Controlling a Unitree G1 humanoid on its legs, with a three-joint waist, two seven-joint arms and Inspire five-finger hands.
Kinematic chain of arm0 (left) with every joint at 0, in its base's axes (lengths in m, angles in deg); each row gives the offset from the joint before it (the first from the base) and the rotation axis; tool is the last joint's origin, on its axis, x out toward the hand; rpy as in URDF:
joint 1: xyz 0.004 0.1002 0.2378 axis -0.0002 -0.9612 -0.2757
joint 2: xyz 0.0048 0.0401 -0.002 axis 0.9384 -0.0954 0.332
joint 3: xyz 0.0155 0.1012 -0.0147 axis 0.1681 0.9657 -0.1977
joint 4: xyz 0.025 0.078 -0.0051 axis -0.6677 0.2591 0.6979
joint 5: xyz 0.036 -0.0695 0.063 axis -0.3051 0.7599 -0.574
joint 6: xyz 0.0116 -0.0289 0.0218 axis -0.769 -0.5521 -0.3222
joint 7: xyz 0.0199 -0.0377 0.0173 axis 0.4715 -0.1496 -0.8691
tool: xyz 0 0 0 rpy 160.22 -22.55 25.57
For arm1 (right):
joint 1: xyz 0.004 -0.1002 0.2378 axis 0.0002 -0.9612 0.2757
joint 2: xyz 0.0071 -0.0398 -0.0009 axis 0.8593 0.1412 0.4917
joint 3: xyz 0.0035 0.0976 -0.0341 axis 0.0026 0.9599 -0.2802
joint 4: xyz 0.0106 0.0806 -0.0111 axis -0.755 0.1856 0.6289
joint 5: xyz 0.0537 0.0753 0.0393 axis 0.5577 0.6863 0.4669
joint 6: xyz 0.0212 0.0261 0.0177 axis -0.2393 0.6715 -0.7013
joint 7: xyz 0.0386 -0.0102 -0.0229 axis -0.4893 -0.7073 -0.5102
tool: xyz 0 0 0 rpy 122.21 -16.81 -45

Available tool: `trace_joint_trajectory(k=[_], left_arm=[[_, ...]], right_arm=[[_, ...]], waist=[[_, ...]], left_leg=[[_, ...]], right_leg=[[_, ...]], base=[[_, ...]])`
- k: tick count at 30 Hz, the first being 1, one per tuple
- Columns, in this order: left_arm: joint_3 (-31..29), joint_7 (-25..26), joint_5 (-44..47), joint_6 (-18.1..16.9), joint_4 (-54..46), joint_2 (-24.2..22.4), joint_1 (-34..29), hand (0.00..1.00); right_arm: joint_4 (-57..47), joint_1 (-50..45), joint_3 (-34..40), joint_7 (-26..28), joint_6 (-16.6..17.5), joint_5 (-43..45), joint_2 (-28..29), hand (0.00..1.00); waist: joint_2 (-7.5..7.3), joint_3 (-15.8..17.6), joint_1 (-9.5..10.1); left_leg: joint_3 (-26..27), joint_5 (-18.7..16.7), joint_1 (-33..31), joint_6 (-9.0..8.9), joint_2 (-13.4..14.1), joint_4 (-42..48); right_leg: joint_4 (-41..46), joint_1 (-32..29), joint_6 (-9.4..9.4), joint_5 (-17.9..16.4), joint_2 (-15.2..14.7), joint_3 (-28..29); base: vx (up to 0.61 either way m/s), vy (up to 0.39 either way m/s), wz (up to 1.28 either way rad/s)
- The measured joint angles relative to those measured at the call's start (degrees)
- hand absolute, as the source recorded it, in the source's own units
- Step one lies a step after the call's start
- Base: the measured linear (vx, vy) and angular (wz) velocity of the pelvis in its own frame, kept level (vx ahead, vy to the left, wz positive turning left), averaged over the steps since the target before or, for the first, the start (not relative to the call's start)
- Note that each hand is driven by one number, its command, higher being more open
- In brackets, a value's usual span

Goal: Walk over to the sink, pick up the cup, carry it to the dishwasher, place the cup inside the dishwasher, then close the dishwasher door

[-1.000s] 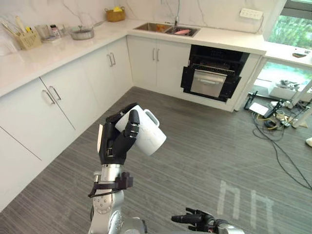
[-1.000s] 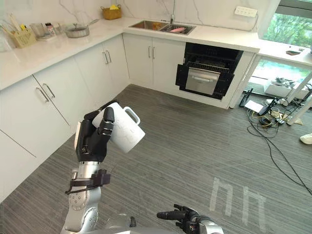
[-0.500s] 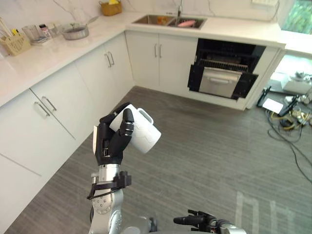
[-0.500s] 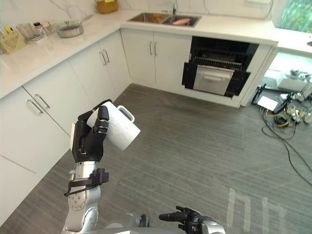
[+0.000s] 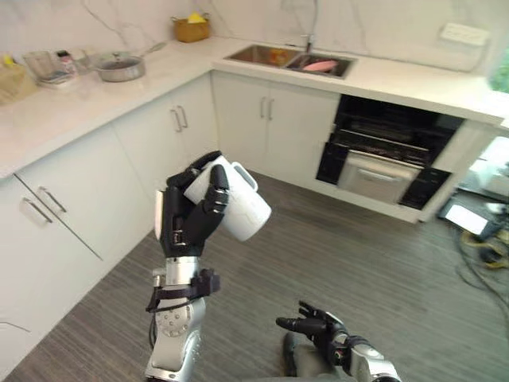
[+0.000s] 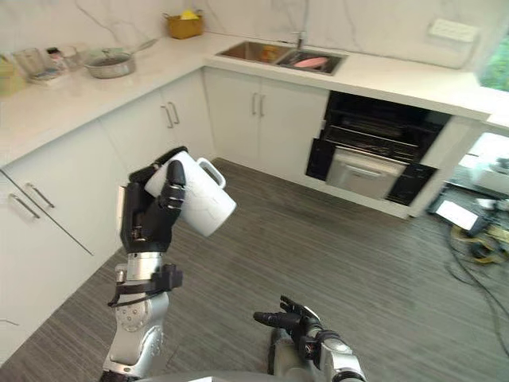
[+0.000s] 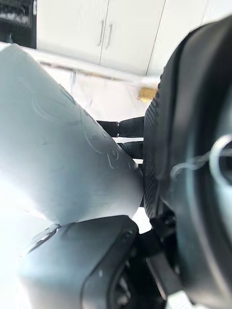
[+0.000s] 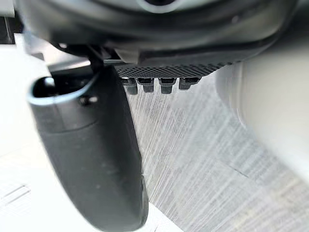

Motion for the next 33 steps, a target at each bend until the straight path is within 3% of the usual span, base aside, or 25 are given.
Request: trace_joint_trajectory(k=[1,3,5,6,7,8,9,10,11,13,14,15,16,17,18,20,21,24,25,27,28,29,30,32,33], left_arm=[[0.3,-0.4,0.0,-0.1,0.0,-0.2,0.3,0.00],[0.7,-0.6,0.2,-0.2,0.0,-0.2,0.4,0.00],[0.7,-1.9,0.4,-0.1,-0.1,-1.0,0.0,0.00],[0.8,-2.4,0.5,0.1,-0.3,-1.4,-0.1,0.00],[0.8,-3.3,1.1,0.2,-0.9,-1.7,-0.3,0.00],[0.7,-4.4,2.5,0.1,-1.3,-1.7,-0.5,0.00],[0.5,-4.8,2.8,0.0,-1.6,-1.7,-0.5,0.00],[0.3,-5.8,4.0,0.0,-2.2,-1.4,-0.6,0.00],[-0.6,-7.2,5.5,-0.1,-2.8,-1.0,-0.5,0.00],[-1.5,-8.0,6.2,0.0,-2.7,-0.7,-0.6,0.00],[-1.6,-8.0,6.4,-0.1,-2.7,-0.4,-0.7,0.00],[-1.3,-7.9,6.4,-0.3,-2.7,-0.4,-0.8,0.00],[-1.1,-7.7,6.3,-0.5,-2.7,-0.5,-0.9,0.00],[-0.2,-6.7,5.8,-1.0,-2.6,-0.3,-0.9,0.00],[0.5,-5.6,5.8,-1.0,-2.1,0.7,-0.9,0.00],[1.3,-4.1,5.5,-0.9,-0.7,1.4,-0.6,0.00],[2.3,-3.0,4.6,-0.8,0.0,1.9,-0.6,0.00],[5.3,-3.6,4.6,-0.6,0.0,4.0,-0.1,0.00],[6.5,-4.9,4.6,-0.6,-0.2,4.6,0.1,0.00],[7.0,-6.6,4.7,-0.5,-0.6,5.6,0.1,0.00],[7.3,-7.1,4.6,-0.4,-0.7,6.2,0.0,0.00],[7.3,-7.0,4.6,-0.3,-0.9,6.2,0.0,0.00],[7.4,-6.8,4.6,-0.4,-1.1,6.2,0.2,0.00],[7.2,-6.5,4.6,0.1,-1.2,6.5,0.8,0.00],[7.0,-6.5,4.7,0.4,-1.2,6.6,1.0,0.00]], right_arm=[[0.0,-0.1,0.0,0.0,-0.4,0.0,0.1,1.00],[0.0,-0.2,0.5,-0.1,-1.6,0.1,0.3,1.00],[-1.8,-2.0,1.2,-0.1,-3.4,0.1,0.2,1.00],[-2.1,-2.6,1.1,-0.1,-3.8,0.1,0.0,1.00],[-2.1,-3.6,0.8,-0.2,-4.4,0.1,-0.3,1.00],[-1.9,-4.7,-0.1,-0.3,-4.7,0.5,-0.9,1.00],[-1.6,-5.0,-0.6,-0.3,-4.9,0.6,-1.3,1.00],[0.1,-4.6,-1.1,-0.4,-5.0,1.4,-1.9,1.00],[3.5,-3.4,-1.2,-0.6,-5.3,2.1,-2.4,1.00],[5.9,-2.1,-1.7,-1.0,-5.5,2.9,-2.7,1.00],[6.9,-1.8,-2.4,-1.1,-5.5,2.9,-2.9,1.00],[8.1,-1.5,-2.5,-1.2,-5.4,2.9,-3.3,1.00],[8.7,-1.4,-2.9,-1.2,-5.3,2.9,-3.5,1.00],[10.0,-0.9,-3.3,-1.7,-5.1,2.8,-3.7,1.00],[11.3,-0.4,-3.1,-2.8,-4.9,2.9,-2.7,1.00],[11.8,-0.1,-2.8,-3.2,-5.1,2.9,-2.2,1.00],[11.8,-0.4,-2.6,-3.8,-5.3,2.9,-2.1,1.00],[11.9,-2.3,-0.3,-5.0,-5.0,3.7,-1.7,1.00],[11.8,-2.9,0.9,-5.7,-4.8,4.5,-1.4,1.00],[11.7,-2.7,2.2,-6.2,-3.7,6.0,-1.2,1.00],[11.6,-2.7,2.3,-6.6,-2.7,5.9,-1.1,1.00],[10.9,-3.0,2.2,-6.8,-2.1,5.9,-1.1,1.00],[9.9,-3.4,2.2,-7.0,-1.4,5.8,-0.8,1.00],[9.0,-3.6,2.3,-8.9,-0.8,5.8,0.6,1.00],[8.8,-3.3,2.2,-9.5,-0.9,5.9,0.7,1.00]], waist=[[0.27,-0.2,0.00],[0.38,-0.3,0.07],[1.04,0.6,0.73],[1.05,0.7,1.21],[0.76,1.3,2.01],[0.49,1.4,2.82],[0.49,1.3,3.37],[0.41,1.4,3.81],[-0.09,1.7,4.78],[-0.79,2.2,4.93],[-1.49,2.5,4.91],[-1.48,2.5,4.94],[-1.17,2.3,4.97],[-1.25,2.2,5.23],[-2.85,2.2,5.45],[-4.61,1.9,4.57],[-5.01,1.7,4.66],[-5.88,0.2,4.48],[-6.37,-0.2,4.54],[-7.38,-0.1,4.87],[-6.93,-0.1,4.62],[-6.76,-0.5,4.14],[-6.71,-0.8,3.06],[-6.19,-1.2,1.31],[-6.08,-1.1,0.99]], left_leg=[[0.0,0.7,-0.9,0.24,1.2,3.1],[0.2,3.7,-5.3,-1.00,2.4,14.3],[0.6,17.6,-17.2,-8.52,5.0,39.1],[1.6,17.8,-20.3,-8.19,6.0,45.1],[3.8,16.8,-25.6,-6.47,8.0,54.3],[5.2,15.2,-30.7,-3.91,9.2,57.8],[6.0,14.4,-33.4,-2.82,9.9,57.8],[7.2,13.6,-36.6,-1.56,10.3,55.3],[9.8,12.4,-39.3,-0.69,10.1,46.5],[12.6,12.2,-39.2,-0.67,8.4,33.0],[12.9,13.4,-37.6,-1.46,5.9,18.8],[10.2,17.7,-35.5,-2.26,3.2,2.7],[7.7,20.2,-34.6,-2.52,2.5,-4.0],[5.4,28.6,-33.7,-3.66,1.7,-6.0],[6.3,30.1,-33.7,-1.94,0.4,-3.8],[7.8,25.8,-35.5,-0.33,-0.9,1.3],[8.9,22.4,-35.7,0.35,-1.4,5.1],[9.9,17.1,-34.0,1.90,-3.6,8.8],[10.3,15.3,-31.7,2.22,-4.7,8.2],[11.9,14.5,-25.2,3.11,-5.9,2.7],[12.9,14.7,-19.8,3.39,-6.0,-2.3],[13.4,14.8,-17.1,3.53,-5.6,-4.7],[13.7,14.8,-15.1,3.51,-4.9,-6.5],[15.1,14.8,-11.1,2.51,-2.4,-9.2],[15.6,14.4,-10.3,1.98,-1.9,-9.6]], right_leg=[[1.4,0.4,-0.77,-2.5,0.8,-1.0],[1.1,2.3,-1.67,-5.0,2.1,-1.8],[-3.2,8.7,-2.59,-6.6,3.8,-2.3],[-4.2,10.6,-3.14,-7.2,4.3,-2.3],[-6.2,15.1,-4.47,-8.6,4.6,-2.3],[-8.2,18.6,-4.83,-9.4,4.6,-2.3],[-9.5,20.3,-4.86,-9.6,4.5,-2.0],[-11.5,22.4,-4.06,-9.2,4.4,-1.7],[-14.3,25.9,-3.58,-8.9,3.5,-0.3],[-16.3,29.1,-3.21,-8.8,2.1,1.2],[-17.0,30.7,-2.18,-9.1,0.5,2.2],[-17.5,31.8,-1.14,-9.6,-0.4,3.8],[-17.9,32.4,-0.25,-10.2,-0.4,4.9],[-18.7,33.7,1.74,-11.6,-0.9,7.5],[-18.7,34.2,1.73,-12.3,-2.4,9.7],[-16.6,33.0,2.19,-11.9,-4.6,11.3],[-14.3,33.0,2.43,-11.8,-5.6,11.7],[-5.5,31.7,2.73,-11.0,-7.3,11.3],[2.2,29.4,2.81,-8.7,-8.1,11.3],[16.4,22.8,3.04,1.8,-9.5,11.3],[25.0,18.4,2.37,3.8,-9.4,11.3],[29.0,14.8,0.91,0.4,-8.6,10.4],[29.9,11.6,0.88,-2.9,-7.5,8.3],[20.0,5.3,0.74,-9.3,-4.3,0.8],[15.2,4.3,0.56,-9.6,-3.3,-1.2]], base=[[0.49,-0.225,0.19],[0.46,-0.216,0.10],[0.45,-0.141,0.10],[0.47,-0.083,0.03],[0.45,-0.074,-0.01],[0.44,-0.072,-0.03],[0.42,-0.055,-0.06],[0.56,0.012,-0.27],[0.59,0.050,-0.33],[0.45,0.106,-0.41],[0.45,0.179,-0.57],[0.44,0.206,-0.59],[0.43,0.276,-0.80],[0.44,0.349,-0.88],[0.43,0.346,-0.78],[0.42,0.309,-0.36],[0.36,0.253,-0.25],[0.39,0.227,0.00],[0.35,0.192,-0.10],[0.35,0.178,-0.38],[0.35,0.164,-0.56],[0.35,0.149,-0.50],[0.34,0.104,-0.28],[0.41,0.034,-0.26],[0.47,-0.017,-0.37]])
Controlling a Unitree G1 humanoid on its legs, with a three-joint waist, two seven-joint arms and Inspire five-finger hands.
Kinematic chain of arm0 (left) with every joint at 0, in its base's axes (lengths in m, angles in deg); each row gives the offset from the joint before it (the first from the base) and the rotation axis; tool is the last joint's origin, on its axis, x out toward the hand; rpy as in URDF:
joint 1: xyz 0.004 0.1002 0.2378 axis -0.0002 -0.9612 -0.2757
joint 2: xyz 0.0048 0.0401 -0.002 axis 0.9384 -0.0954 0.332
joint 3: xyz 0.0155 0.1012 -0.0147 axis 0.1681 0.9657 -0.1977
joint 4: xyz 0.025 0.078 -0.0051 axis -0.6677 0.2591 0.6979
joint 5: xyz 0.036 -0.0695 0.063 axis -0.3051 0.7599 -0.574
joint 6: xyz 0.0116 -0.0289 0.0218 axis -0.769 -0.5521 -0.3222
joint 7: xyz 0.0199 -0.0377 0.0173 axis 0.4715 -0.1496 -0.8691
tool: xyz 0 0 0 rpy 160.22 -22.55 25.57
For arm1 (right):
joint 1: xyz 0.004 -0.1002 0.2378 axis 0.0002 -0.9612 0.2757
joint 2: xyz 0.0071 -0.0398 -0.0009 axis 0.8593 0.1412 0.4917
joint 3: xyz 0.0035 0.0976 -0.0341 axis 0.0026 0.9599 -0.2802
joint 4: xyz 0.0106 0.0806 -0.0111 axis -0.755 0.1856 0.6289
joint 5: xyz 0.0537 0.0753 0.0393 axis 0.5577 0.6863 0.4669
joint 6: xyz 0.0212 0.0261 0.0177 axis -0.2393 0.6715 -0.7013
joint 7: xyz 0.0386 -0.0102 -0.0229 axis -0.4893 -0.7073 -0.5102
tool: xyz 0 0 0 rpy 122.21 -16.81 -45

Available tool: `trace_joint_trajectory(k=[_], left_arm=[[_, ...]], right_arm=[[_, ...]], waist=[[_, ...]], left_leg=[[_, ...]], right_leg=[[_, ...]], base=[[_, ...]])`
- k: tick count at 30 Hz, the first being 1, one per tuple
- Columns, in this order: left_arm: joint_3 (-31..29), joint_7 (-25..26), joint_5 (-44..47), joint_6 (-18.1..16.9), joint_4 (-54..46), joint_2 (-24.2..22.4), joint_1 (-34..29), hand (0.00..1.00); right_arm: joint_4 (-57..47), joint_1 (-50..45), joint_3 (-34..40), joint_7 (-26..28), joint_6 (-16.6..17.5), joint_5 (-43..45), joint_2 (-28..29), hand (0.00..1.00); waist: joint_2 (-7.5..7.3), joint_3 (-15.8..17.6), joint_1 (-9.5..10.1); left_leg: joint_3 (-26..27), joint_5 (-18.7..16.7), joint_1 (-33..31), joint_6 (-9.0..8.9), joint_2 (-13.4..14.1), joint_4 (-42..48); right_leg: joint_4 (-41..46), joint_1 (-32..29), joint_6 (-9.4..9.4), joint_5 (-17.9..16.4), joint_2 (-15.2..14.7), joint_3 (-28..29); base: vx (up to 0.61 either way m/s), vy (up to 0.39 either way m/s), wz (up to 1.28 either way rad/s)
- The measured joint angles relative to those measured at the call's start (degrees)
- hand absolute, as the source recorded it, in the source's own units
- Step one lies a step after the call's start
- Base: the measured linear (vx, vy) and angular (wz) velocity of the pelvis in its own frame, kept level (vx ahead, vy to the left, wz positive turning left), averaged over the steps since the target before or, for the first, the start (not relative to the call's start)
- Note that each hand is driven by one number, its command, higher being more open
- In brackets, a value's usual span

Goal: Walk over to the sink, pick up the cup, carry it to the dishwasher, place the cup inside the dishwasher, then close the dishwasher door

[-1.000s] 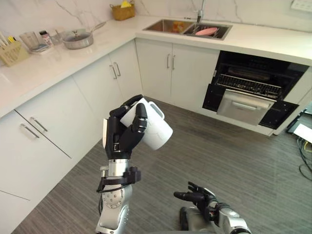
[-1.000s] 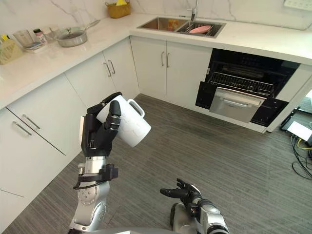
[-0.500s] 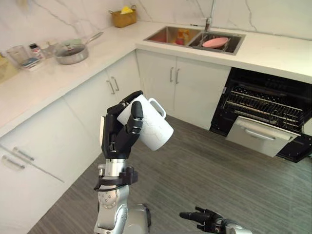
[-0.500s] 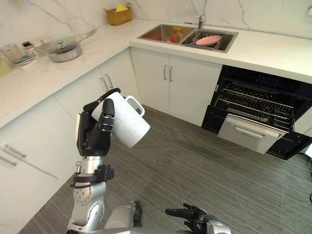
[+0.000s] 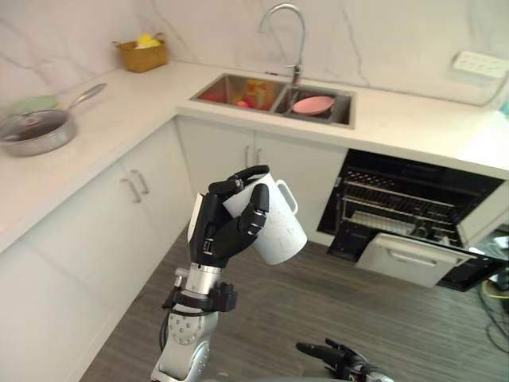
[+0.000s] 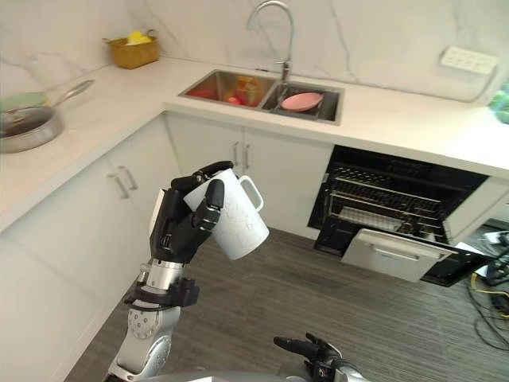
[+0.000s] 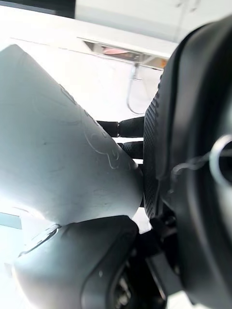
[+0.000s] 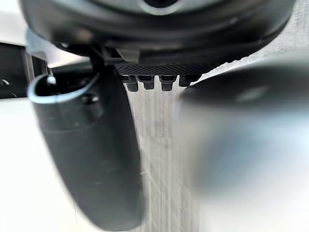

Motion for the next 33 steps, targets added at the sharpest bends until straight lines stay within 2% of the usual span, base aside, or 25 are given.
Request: trace_joint_trajectory(k=[1,2,3,4,5,6,7,10,11,12,13,14,16,17,18,19,21,22,23,25,26,27,28,30,33], left_arm=[[-0.4,0.2,0.1,0.8,0.1,0.1,0.3,0.00],[-1.6,0.1,0.0,1.6,0.2,0.1,0.4,0.00],[-2.5,0.0,0.0,1.8,0.0,0.5,0.4,0.00],[-2.7,0.0,0.0,1.8,-0.3,0.9,0.5,0.00],[-3.0,0.2,0.0,1.9,0.6,-0.6,0.2,0.00],[-3.2,-0.1,-0.5,2.1,0.6,-0.8,0.3,0.00],[-3.1,-0.2,-0.9,2.0,0.5,-0.9,0.4,0.00],[-1.9,-0.3,-1.3,1.9,0.7,-1.3,0.6,0.00],[-1.8,-0.4,-1.2,1.8,0.6,-2.3,0.3,0.00],[-1.9,-0.7,-1.2,1.8,0.7,-2.2,0.9,0.00],[-1.6,-0.7,-0.9,1.7,0.5,-2.4,0.6,0.00],[-1.6,-0.6,-0.9,2.2,0.1,-4.0,-1.1,0.00],[-0.8,-0.9,-0.7,2.1,-0.1,-4.5,-2.1,0.00],[-0.1,-2.0,0.2,1.7,0.0,-3.9,-2.0,0.00],[0.1,-2.6,0.2,1.4,0.0,-3.6,-2.0,0.00],[0.2,-4.1,0.6,1.1,0.1,-3.2,-1.9,0.00],[0.3,-5.7,1.3,0.7,0.3,-3.2,-1.3,0.00],[0.3,-6.2,1.3,0.4,0.6,-3.2,-0.7,0.00],[0.3,-6.0,1.3,0.2,0.9,-3.2,-0.4,0.00],[0.7,-5.4,1.2,0.2,1.2,-3.2,-0.4,0.00],[1.6,-4.8,1.2,0.1,1.9,-3.2,-0.4,0.00],[2.4,-4.1,1.1,-0.1,2.9,-2.6,-0.7,0.00],[2.9,-3.5,1.1,-0.1,3.2,-1.8,-1.0,0.00],[3.0,-2.4,1.0,-0.1,3.2,-1.1,-1.4,0.00],[3.1,-1.5,1.3,-0.1,2.7,-0.7,-1.4,0.00]], right_arm=[[-0.3,0.2,-0.1,-0.9,0.0,0.0,0.1,1.00],[-0.7,0.2,-0.6,-2.6,0.1,0.0,0.5,1.00],[-1.4,-0.5,-1.6,-4.9,0.3,-0.1,0.6,1.00],[-2.0,-1.2,-2.1,-6.0,0.5,-0.1,0.5,1.00],[-2.1,-0.2,-1.8,-8.1,1.0,-0.3,-1.5,1.00],[-1.8,0.4,-1.1,-10.5,1.8,-0.5,-1.8,1.00],[-1.7,0.9,-0.5,-11.5,2.1,-0.5,-1.7,1.00],[-2.3,-0.6,-0.2,-14.4,2.2,0.4,-1.0,1.00],[-3.9,-0.8,0.3,-15.2,2.2,2.1,-1.4,1.00],[-5.0,-1.1,0.6,-15.7,2.2,2.2,-1.0,1.00],[-7.6,-4.0,0.6,-16.4,2.1,2.2,-0.5,1.00],[-10.2,-5.6,0.8,-16.4,2.1,2.3,-1.0,1.00],[-11.2,-6.6,0.7,-16.8,2.0,2.2,-1.6,1.00],[-10.3,-6.3,0.7,-17.0,2.1,2.2,-1.6,1.00],[-9.5,-6.1,0.7,-17.1,2.1,2.2,-1.7,1.00],[-8.1,-5.3,0.6,-17.2,2.2,2.3,-1.8,1.00],[-6.3,-4.3,0.6,-17.6,2.5,2.4,-1.9,1.00],[-4.5,-3.0,0.6,-18.1,2.9,2.4,-2.0,1.00],[-3.0,-1.7,0.6,-18.6,3.6,2.5,-2.3,1.00],[-2.4,-1.3,0.6,-19.2,4.4,2.5,-2.4,1.00],[-2.2,-1.4,0.7,-19.8,4.8,2.5,-2.4,1.00],[-1.9,-1.6,0.8,-20.7,5.1,2.5,-1.8,1.00],[-2.0,-1.8,0.8,-21.4,5.6,2.5,-0.9,1.00],[-2.1,-1.6,1.3,-22.7,7.0,3.1,0.4,1.00],[-3.3,-3.2,2.5,-25.2,8.7,4.0,0.7,1.00]], waist=[[0.08,0.1,-0.37],[0.02,0.1,-0.81],[-0.94,-0.2,-1.01],[-2.20,-0.5,-1.02],[2.37,0.2,-0.89],[3.92,0.5,-1.10],[4.71,0.8,-1.15],[5.71,0.4,-1.04],[8.71,0.1,-0.44],[7.06,1.3,-0.13],[4.30,2.1,0.32],[6.36,2.5,0.73],[6.36,2.1,0.92],[6.12,2.0,1.00],[6.08,2.0,1.10],[5.93,1.9,1.20],[5.61,1.7,0.99],[5.11,1.7,1.05],[4.70,1.8,1.15],[4.86,1.7,1.22],[5.06,1.5,1.32],[4.40,0.6,1.72],[2.79,-0.1,1.52],[0.99,-0.4,1.17],[0.89,-1.2,0.17]], left_leg=[[0.7,-0.5,0.9,-0.82,0.7,0.0],[1.0,-1.2,2.6,-1.82,1.2,0.0],[1.1,-3.2,4.8,-2.95,0.0,0.4],[1.2,-4.9,6.0,-3.18,-1.1,1.0],[1.7,-8.5,7.2,-3.66,1.4,3.1],[1.5,-9.4,6.5,-3.59,2.1,4.9],[1.2,-9.4,6.6,-3.55,2.7,5.0],[3.4,-10.8,6.8,-4.18,6.4,7.6],[5.7,-12.9,5.6,-5.46,10.9,12.0],[6.2,-13.1,3.4,-5.06,11.1,19.4],[5.5,-9.0,-4.5,-0.43,12.4,39.5],[2.1,-1.8,-11.3,0.16,15.7,53.8],[0.5,-2.7,-17.4,-0.68,16.2,59.3],[0.8,-5.0,-19.1,-1.42,15.7,55.5],[0.8,-6.0,-19.4,-1.79,15.3,52.2],[0.5,-7.0,-19.3,-2.41,13.9,44.0],[-3.1,-6.9,-19.1,-2.58,10.3,29.9],[-8.6,-6.2,-19.3,-3.24,7.0,20.6],[-14.4,-4.3,-19.7,-3.91,4.4,13.5],[-19.6,-0.6,-20.2,-4.11,3.2,8.7],[-21.6,4.4,-19.8,-4.84,3.4,7.4],[-19.7,6.2,-18.8,-7.62,3.6,9.2],[-17.8,4.9,-18.7,-6.59,3.0,10.3],[-13.5,1.9,-18.2,-4.78,2.5,13.3],[-9.3,-0.2,-15.1,-2.72,1.4,12.5]], right_leg=[[-8.0,-0.6,-0.42,0.4,1.2,-2.7],[-20.9,0.1,-1.45,5.1,3.0,-5.8],[-32.5,2.0,-3.56,17.7,3.5,-7.7],[-33.9,2.2,-7.21,23.7,2.7,-8.2],[-31.8,3.1,-9.73,21.4,5.4,-8.6],[-34.4,4.5,-10.19,20.8,6.8,-7.9],[-35.3,5.4,-10.20,20.9,7.4,-7.8],[-36.6,6.9,-8.81,16.3,12.0,-8.4],[-27.8,5.8,-9.65,11.2,13.0,-10.8],[-19.3,5.2,-9.93,7.4,11.0,-10.3],[-18.7,8.9,-8.94,-0.2,9.0,-7.8],[-20.1,11.5,-9.27,-0.7,11.0,-6.5],[-22.4,14.1,-10.26,-0.4,11.5,-3.8],[-24.4,16.0,-9.27,0.8,11.3,-1.4],[-25.6,17.0,-9.28,1.2,11.1,0.0],[-27.7,18.8,-8.87,2.0,10.9,3.1],[-29.3,19.8,-8.01,2.5,9.8,7.9],[-30.4,19.8,-7.13,2.9,8.8,11.6],[-31.2,19.9,-5.96,3.0,7.7,15.4],[-31.6,20.5,-4.42,2.4,7.4,19.6],[-31.6,21.5,-3.04,1.5,7.6,22.8],[-31.5,22.2,-1.67,0.3,7.0,26.2],[-31.5,22.0,-1.14,0.4,5.6,27.7],[-32.2,22.2,0.90,1.6,3.7,28.8],[-32.9,23.1,3.26,3.6,1.4,28.4]], base=[[0.48,-0.047,-0.37],[0.59,-0.067,-0.39],[0.50,-0.068,-0.32],[0.49,-0.068,-0.48],[0.47,-0.052,-0.41],[0.38,-0.035,-0.41],[0.28,-0.043,-0.15],[0.15,-0.066,-0.27],[0.14,-0.029,-0.30],[0.22,-0.048,-0.36],[0.20,-0.065,-0.37],[0.21,-0.064,-0.46],[0.28,0.009,-0.71],[0.35,0.017,-0.84],[0.37,0.028,-1.10],[0.39,0.084,-1.21],[0.42,0.181,-1.26],[0.41,0.289,-1.47],[0.40,0.303,-1.52],[0.26,0.233,-1.35],[0.39,0.460,-1.63],[0.37,0.466,-1.49],[0.28,0.403,-1.19],[0.14,0.308,-0.91],[0.06,0.299,-0.68]])
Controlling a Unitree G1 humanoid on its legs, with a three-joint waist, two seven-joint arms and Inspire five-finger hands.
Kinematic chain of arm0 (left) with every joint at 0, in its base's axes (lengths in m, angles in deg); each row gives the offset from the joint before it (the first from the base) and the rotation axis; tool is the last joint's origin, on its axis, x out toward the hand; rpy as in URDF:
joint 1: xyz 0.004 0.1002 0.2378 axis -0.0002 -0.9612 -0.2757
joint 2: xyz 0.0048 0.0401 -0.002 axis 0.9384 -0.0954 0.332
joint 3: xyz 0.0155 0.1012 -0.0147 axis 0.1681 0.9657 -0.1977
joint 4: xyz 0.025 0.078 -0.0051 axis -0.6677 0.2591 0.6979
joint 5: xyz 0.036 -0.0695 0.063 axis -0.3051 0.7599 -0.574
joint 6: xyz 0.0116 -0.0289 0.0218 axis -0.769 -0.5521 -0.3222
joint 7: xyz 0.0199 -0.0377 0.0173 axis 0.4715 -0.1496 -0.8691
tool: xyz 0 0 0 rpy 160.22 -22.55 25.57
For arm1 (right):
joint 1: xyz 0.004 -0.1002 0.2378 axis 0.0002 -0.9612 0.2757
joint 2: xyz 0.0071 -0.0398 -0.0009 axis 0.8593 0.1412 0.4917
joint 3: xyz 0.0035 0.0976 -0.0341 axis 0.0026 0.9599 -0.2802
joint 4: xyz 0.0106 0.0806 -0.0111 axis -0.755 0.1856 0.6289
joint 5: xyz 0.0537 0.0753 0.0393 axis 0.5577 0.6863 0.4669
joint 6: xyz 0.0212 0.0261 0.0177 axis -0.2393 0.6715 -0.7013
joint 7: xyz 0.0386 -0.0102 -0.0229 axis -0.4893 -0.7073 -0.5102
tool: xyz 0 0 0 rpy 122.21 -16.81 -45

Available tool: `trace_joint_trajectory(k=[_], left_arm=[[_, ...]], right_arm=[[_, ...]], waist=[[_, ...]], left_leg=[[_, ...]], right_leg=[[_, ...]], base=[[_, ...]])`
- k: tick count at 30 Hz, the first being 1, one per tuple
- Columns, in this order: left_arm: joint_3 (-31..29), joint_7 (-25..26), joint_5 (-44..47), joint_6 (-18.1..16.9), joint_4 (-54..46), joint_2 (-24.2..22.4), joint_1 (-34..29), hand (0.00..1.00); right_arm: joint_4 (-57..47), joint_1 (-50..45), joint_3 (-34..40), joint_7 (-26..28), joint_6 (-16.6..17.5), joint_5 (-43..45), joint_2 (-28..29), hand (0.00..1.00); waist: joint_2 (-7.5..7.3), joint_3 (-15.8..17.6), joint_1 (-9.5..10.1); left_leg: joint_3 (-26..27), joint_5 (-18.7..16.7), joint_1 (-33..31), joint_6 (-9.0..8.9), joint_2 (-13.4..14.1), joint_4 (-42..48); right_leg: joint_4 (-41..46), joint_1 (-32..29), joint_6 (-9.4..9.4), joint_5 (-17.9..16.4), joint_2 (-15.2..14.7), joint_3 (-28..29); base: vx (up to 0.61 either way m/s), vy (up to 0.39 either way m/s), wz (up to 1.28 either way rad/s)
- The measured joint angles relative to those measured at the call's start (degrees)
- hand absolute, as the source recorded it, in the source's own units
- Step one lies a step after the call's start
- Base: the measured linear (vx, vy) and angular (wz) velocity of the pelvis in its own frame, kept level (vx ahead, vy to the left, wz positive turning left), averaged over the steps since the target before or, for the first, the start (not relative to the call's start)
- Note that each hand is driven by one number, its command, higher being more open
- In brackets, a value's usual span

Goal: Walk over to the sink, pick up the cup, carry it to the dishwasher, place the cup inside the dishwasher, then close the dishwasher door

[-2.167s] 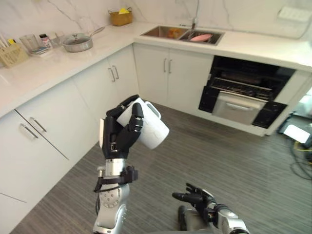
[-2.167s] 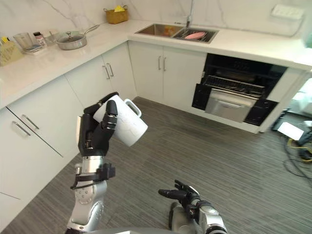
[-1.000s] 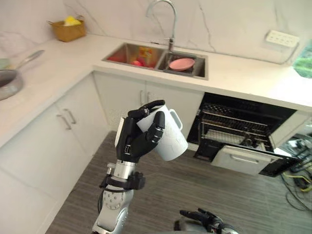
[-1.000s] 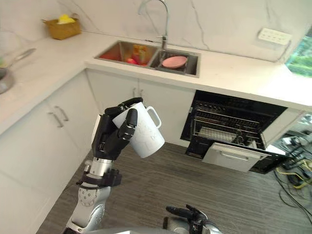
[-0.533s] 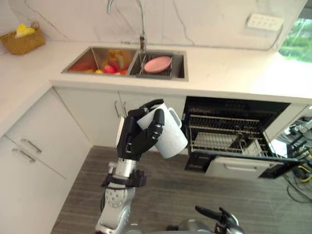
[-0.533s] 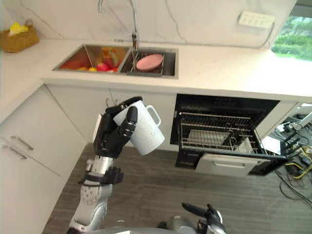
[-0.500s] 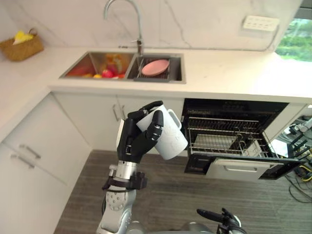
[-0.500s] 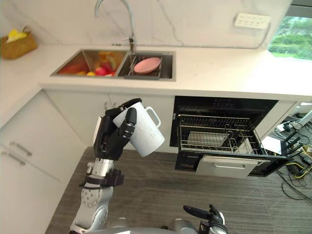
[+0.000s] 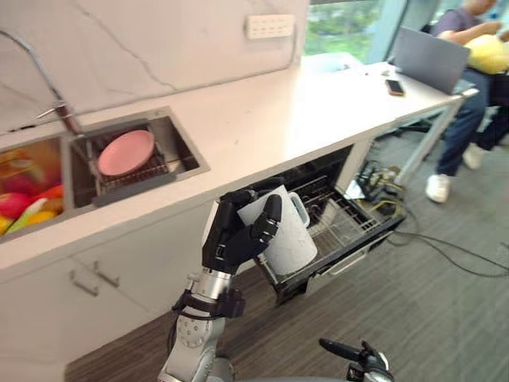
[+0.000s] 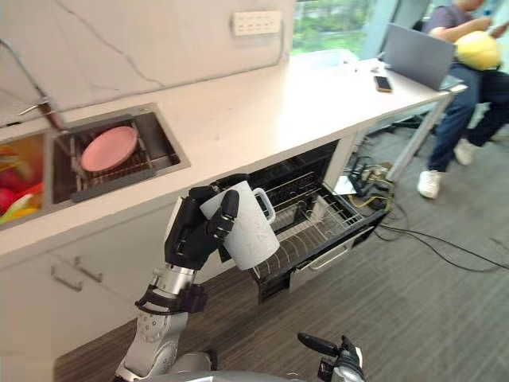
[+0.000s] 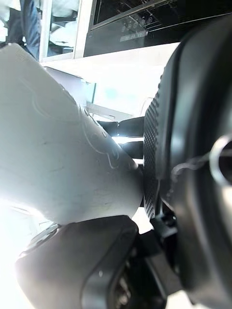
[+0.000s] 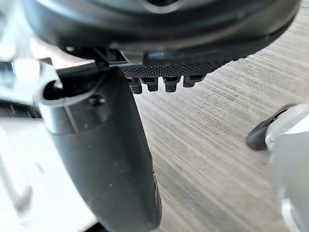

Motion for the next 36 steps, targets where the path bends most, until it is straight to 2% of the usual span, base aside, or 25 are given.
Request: trace_joint_trajectory(k=[3,6,7,8,10,11,13,17,18,19,20,22,24,26,29,31,33,34,36], left_arm=[[1.4,-0.1,0.0,0.0,-0.3,0.2,0.4,0.00],[2.6,0.7,-0.7,-0.1,-0.3,0.9,0.8,0.00],[2.4,1.9,-2.4,0.0,-0.4,1.8,1.0,0.00],[1.8,4.0,-5.0,0.4,-0.4,2.9,1.4,0.00],[1.2,7.3,-8.3,1.2,-0.4,4.5,2.7,0.00],[0.3,9.0,-10.2,1.7,-0.4,4.7,3.7,0.00],[-1.1,11.7,-12.4,2.7,-0.4,4.3,5.1,0.00],[-1.4,17.4,-21.4,3.2,0.3,2.9,7.8,0.00],[-1.5,19.7,-25.3,3.0,2.3,2.4,8.9,0.00],[-1.6,21.0,-27.1,3.0,3.5,2.4,9.5,0.00],[-2.9,22.7,-29.8,3.1,5.2,2.2,9.7,0.00],[-6.3,24.0,-32.4,3.1,5.7,2.2,9.4,0.00],[-10.9,26.1,-34.0,3.1,5.6,2.2,9.3,0.00],[-12.8,29.3,-35.3,3.4,5.7,2.3,9.3,0.00],[-13.8,33.7,-39.8,3.6,5.8,2.2,9.3,0.00],[-13.5,34.5,-42.7,3.5,6.3,1.7,9.3,0.00],[-13.2,34.8,-44.2,3.5,7.2,1.8,9.3,0.00],[-13.2,35.4,-45.4,3.0,8.2,1.8,9.4,0.00],[-13.3,36.2,-46.4,2.3,9.7,2.0,9.7,0.00]], right_arm=[[-2.3,-2.5,0.2,-1.6,0.9,-0.1,0.5,1.00],[-6.1,-3.3,0.9,-4.2,0.8,-0.6,1.0,1.00],[-9.9,-3.3,0.7,-5.4,0.7,-0.6,1.0,1.00],[-14.6,-3.3,0.5,-6.7,0.7,-0.8,0.9,1.00],[-21.9,-3.0,-0.4,-8.9,0.7,-2.5,0.3,1.00],[-26.7,-2.4,-0.4,-9.7,0.8,-3.0,-0.4,1.00],[-31.9,-0.5,-0.4,-10.3,1.8,-4.2,-1.3,1.00],[-39.2,2.6,-2.8,-9.3,7.0,-7.5,-3.0,1.00],[-40.7,3.8,-5.0,-13.1,6.7,-8.0,-3.6,1.00],[-41.1,4.3,-5.9,-14.3,7.4,-8.4,-3.3,1.00],[-43.0,4.6,-5.9,-13.8,8.0,-4.2,-1.6,1.00],[-46.7,3.0,-3.9,-9.5,7.8,2.6,0.8,1.00],[-49.8,-0.7,1.4,-0.2,7.8,9.2,1.8,1.00],[-52.5,-1.6,4.4,4.9,7.8,12.3,1.8,1.00],[-58.8,-1.6,6.4,11.4,8.0,15.7,0.9,1.00],[-61.0,-1.2,6.4,15.1,8.5,16.9,-0.2,1.00],[-61.1,-0.2,6.6,18.4,8.7,18.8,-1.3,1.00],[-58.6,0.9,8.1,23.0,9.4,21.7,-3.2,1.00],[-54.2,2.2,10.2,26.5,10.3,23.4,-5.2,1.00]], waist=[[0.08,-1.4,-0.02],[0.17,-3.0,-0.63],[0.17,-3.0,-1.10],[0.18,-3.1,-1.51],[0.08,-3.2,-2.18],[0.06,-3.2,-2.42],[0.05,-3.2,-2.75],[0.17,-3.0,-2.85],[0.19,-2.9,-2.90],[0.19,-3.0,-2.81],[0.16,-2.9,-2.80],[0.28,-2.8,-2.83],[0.41,-2.7,-3.04],[0.43,-2.7,-3.73],[0.43,-2.7,-4.78],[0.42,-2.7,-5.06],[0.42,-2.7,-5.18],[0.40,-2.7,-5.23],[0.35,-2.7,-5.18]], left_leg=[[3.1,0.1,2.6,0.75,-0.4,-4.1],[8.1,1.7,4.7,1.07,0.2,-9.3],[10.8,2.6,5.5,1.07,0.4,-11.0],[13.3,3.2,5.9,1.76,0.7,-11.8],[15.9,3.4,5.7,2.06,0.9,-12.0],[16.3,3.4,5.3,2.08,0.9,-12.0],[16.3,3.4,5.3,2.08,0.9,-12.0],[16.3,3.7,6.6,1.52,1.0,-12.7],[16.4,3.8,6.5,1.35,1.0,-12.9],[16.4,3.8,6.4,1.21,1.0,-13.2],[16.7,3.8,6.5,1.23,0.7,-13.9],[17.1,4.8,6.6,1.13,0.4,-15.1],[17.5,6.1,7.5,1.04,0.0,-17.3],[18.0,6.7,8.2,0.98,-0.1,-18.4],[18.5,7.2,8.8,0.68,-0.2,-18.9],[18.5,7.6,9.1,0.94,-0.3,-19.4],[18.5,8.1,9.5,1.13,-0.5,-20.4],[18.1,8.7,9.7,1.29,-0.8,-21.3],[17.8,9.1,10.1,1.35,-1.0,-22.2]], right_leg=[[1.7,-2.0,0.36,2.0,-1.0,-2.1],[4.7,-6.9,-0.67,4.5,-1.7,-12.2],[4.7,-8.2,-0.68,5.4,-2.6,-17.3],[3.3,-8.9,-0.60,6.2,-3.2,-21.6],[-2.0,-8.1,-0.20,8.2,-3.5,-26.7],[-6.1,-7.0,-0.19,9.9,-3.4,-27.9],[-8.9,-6.6,-0.15,11.1,-3.2,-28.0],[-9.2,-5.8,-0.20,11.3,-3.0,-28.0],[-9.8,-5.9,-0.43,11.6,-3.0,-28.0],[-10.3,-5.8,-0.45,11.8,-2.9,-27.9],[-10.9,-5.8,-0.47,12.0,-2.8,-27.9],[-11.4,-6.1,-0.47,12.0,-2.9,-27.9],[-11.7,-6.1,-0.47,12.0,-2.9,-27.9],[-11.7,-6.1,-0.47,12.0,-2.8,-27.6],[-11.7,-6.1,-0.44,12.1,-2.8,-27.0],[-11.7,-6.0,-0.40,12.1,-2.9,-27.1],[-11.9,-5.9,-0.27,12.2,-2.9,-27.2],[-12.2,-5.8,-0.09,12.4,-3.2,-27.8],[-13.0,-5.2,0.01,12.9,-3.3,-28.2]], base=[[0.01,0.144,-0.57],[0.02,0.087,-0.90],[0.00,0.070,-1.11],[0.01,0.063,-1.09],[0.03,0.017,-0.89],[0.03,-0.026,-0.76],[0.00,-0.046,-0.58],[-0.05,-0.028,-0.15],[-0.12,-0.025,-0.02],[-0.15,-0.033,-0.05],[-0.12,-0.038,-0.09],[-0.08,-0.045,-0.10],[-0.05,-0.030,-0.08],[-0.02,-0.004,-0.10],[0.00,0.012,-0.10],[0.00,0.008,-0.03],[0.00,0.005,0.05],[0.01,0.018,0.12],[0.01,0.024,0.13]])
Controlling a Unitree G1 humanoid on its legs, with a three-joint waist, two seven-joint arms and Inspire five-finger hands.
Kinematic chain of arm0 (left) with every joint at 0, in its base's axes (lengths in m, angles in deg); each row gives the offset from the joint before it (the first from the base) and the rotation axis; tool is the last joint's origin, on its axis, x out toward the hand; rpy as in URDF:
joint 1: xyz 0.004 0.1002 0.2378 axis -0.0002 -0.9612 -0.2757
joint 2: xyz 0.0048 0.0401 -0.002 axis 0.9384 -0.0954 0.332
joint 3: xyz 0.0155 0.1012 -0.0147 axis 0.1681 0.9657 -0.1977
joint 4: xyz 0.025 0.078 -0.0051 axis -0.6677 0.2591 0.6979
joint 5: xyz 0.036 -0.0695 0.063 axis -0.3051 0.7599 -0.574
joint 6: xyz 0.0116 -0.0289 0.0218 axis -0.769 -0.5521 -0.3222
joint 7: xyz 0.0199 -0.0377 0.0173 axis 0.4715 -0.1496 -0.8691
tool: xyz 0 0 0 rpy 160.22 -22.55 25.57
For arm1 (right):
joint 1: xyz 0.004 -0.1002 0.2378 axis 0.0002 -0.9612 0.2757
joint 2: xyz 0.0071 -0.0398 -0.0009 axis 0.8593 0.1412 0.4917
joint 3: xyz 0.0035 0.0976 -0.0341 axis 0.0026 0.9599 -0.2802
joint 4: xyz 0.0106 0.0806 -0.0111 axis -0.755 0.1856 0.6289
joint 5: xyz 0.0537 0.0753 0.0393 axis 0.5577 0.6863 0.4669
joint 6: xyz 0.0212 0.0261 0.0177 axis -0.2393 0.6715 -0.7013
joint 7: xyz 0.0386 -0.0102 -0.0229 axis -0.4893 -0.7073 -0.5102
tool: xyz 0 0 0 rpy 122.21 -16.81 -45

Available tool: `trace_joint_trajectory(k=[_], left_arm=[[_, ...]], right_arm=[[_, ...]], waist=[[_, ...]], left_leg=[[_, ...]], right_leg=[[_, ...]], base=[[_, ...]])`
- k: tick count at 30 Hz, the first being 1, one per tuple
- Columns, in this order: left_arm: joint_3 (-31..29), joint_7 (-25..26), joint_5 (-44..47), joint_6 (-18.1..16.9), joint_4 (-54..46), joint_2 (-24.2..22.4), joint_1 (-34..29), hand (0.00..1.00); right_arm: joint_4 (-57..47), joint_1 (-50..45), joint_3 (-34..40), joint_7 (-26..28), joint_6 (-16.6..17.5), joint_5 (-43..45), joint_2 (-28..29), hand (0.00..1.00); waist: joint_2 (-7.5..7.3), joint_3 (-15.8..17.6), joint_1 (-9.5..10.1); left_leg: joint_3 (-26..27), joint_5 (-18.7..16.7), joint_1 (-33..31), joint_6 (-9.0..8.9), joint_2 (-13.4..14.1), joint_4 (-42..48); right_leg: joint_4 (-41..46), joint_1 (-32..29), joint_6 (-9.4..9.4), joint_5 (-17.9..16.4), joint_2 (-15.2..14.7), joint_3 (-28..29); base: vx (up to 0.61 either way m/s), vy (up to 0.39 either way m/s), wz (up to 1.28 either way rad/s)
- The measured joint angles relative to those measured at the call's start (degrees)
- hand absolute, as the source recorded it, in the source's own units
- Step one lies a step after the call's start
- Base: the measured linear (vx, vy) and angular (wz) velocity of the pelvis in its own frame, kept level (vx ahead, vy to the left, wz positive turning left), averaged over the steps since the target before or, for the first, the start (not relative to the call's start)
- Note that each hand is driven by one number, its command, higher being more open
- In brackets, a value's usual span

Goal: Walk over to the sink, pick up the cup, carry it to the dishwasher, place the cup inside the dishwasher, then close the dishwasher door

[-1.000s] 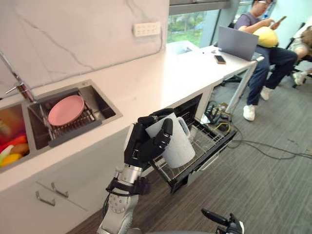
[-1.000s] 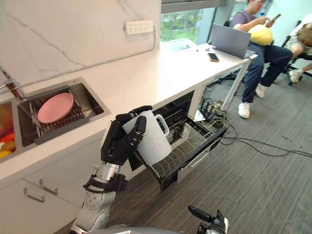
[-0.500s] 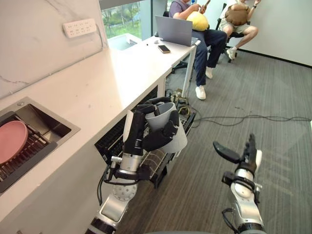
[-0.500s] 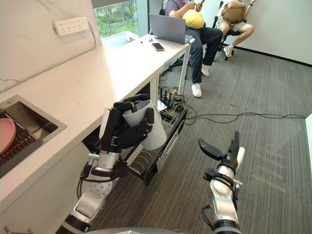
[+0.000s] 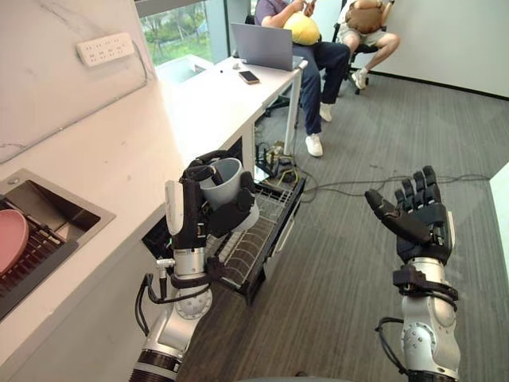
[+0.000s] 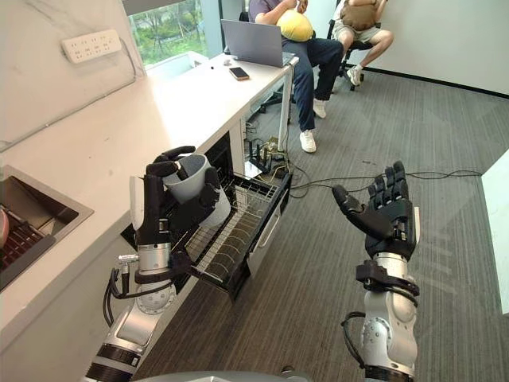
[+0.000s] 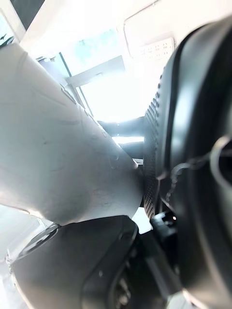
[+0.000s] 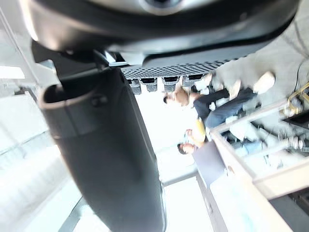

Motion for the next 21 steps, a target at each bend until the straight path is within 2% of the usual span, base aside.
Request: trace_joint_trajectory(k=[4,5,7,9,10,12,13,14,16,18,21], left_arm=[[-0.7,0.5,-1.0,-2.4,4.5,2.4,0.8,0.00],[-1.0,0.5,-0.9,-3.4,5.0,4.1,0.8,0.00],[-0.4,0.7,-0.3,-4.0,5.0,5.0,0.8,0.00],[2.0,1.6,0.1,-3.2,5.1,4.0,0.9,0.00],[2.7,2.0,0.0,-3.1,5.1,3.6,0.9,0.00],[7.8,3.7,-4.5,-1.9,6.2,1.2,2.0,0.00],[8.9,3.8,-5.9,-1.7,6.3,0.9,2.1,0.00],[10.1,3.9,-9.0,-1.8,6.3,0.4,2.3,0.00],[10.4,3.9,-11.1,-2.8,6.1,0.1,2.4,0.00],[9.6,3.9,-11.1,-3.8,5.2,0.0,2.4,0.00],[7.1,3.9,-11.1,-3.8,2.2,0.1,2.2,0.00]], right_arm=[[25.4,5.3,8.5,16.2,1.9,13.2,-10.7,1.00],[37.5,7.7,10.3,23.9,2.2,20.4,-16.1,1.00],[42.0,8.3,9.5,29.2,3.3,27.5,-19.1,1.00],[35.5,8.4,5.2,29.6,6.9,30.9,-17.7,1.00],[33.9,8.4,4.3,29.3,7.4,30.7,-17.3,1.00],[22.6,8.7,-3.3,25.4,9.6,27.5,-12.3,1.00],[20.4,9.0,-5.4,24.1,9.8,26.0,-10.7,1.00],[17.5,8.9,-9.3,21.8,10.2,20.8,-8.0,1.00],[14.8,7.6,-12.9,21.8,11.2,8.0,-5.4,1.00],[9.3,4.7,-16.0,21.8,10.3,3.4,-4.5,1.00],[-3.1,2.1,-17.4,20.0,6.5,1.7,-1.8,1.00]], waist=[[-0.06,0.0,0.34],[-0.02,-0.1,0.79],[0.10,0.0,0.79],[0.30,-0.2,0.70],[0.29,-0.3,0.69],[0.25,-0.3,0.88],[0.26,-0.3,0.85],[0.28,-0.4,0.90],[0.34,-0.4,1.10],[0.34,-0.4,1.35],[0.27,-0.4,1.09]], left_leg=[[-1.9,0.9,1.1,0.37,-0.5,-1.4],[-2.5,0.9,1.1,0.37,-0.5,-1.5],[-3.1,1.2,0.8,0.39,-0.7,-1.7],[-3.3,1.2,0.3,0.36,-0.7,-1.7],[-3.3,1.1,0.2,0.29,-0.7,-1.7],[-3.5,1.5,-0.7,0.05,-0.7,-1.7],[-3.5,1.7,-0.9,0.00,-0.7,-1.7],[-3.4,1.9,-1.3,-0.10,-0.7,-1.7],[-3.3,2.2,-1.6,-0.16,-0.6,-1.7],[-3.3,2.6,-1.6,0.34,-0.6,-1.4],[-2.8,2.6,-1.3,0.44,-0.7,-1.4]], right_leg=[[-0.2,1.4,0.23,0.3,-0.3,-1.9],[-0.1,1.7,0.26,0.3,-0.4,-2.6],[-0.2,1.7,0.27,0.3,-0.6,-3.5],[-0.2,1.4,0.27,0.3,-0.6,-3.6],[-0.2,1.3,0.27,0.3,-0.6,-3.7],[-0.2,0.4,0.24,0.2,-0.6,-3.8],[-0.3,0.2,0.22,0.2,-0.6,-3.8],[-0.5,-0.3,0.14,0.2,-0.6,-3.7],[-0.7,-0.5,-0.02,0.3,-0.3,-3.8],[-0.7,-0.3,-0.02,0.3,-0.1,-3.7],[-0.7,-0.2,0.04,0.4,-0.2,-3.4]], base=[[0.01,0.011,0.25],[-0.01,-0.001,0.20],[-0.02,-0.013,0.16],[-0.05,-0.020,0.06],[-0.06,-0.016,0.05],[-0.08,-0.021,0.03],[-0.07,-0.027,-0.01],[-0.07,-0.031,-0.01],[-0.05,-0.037,0.00],[0.00,0.000,0.00],[0.01,0.007,-0.07]])
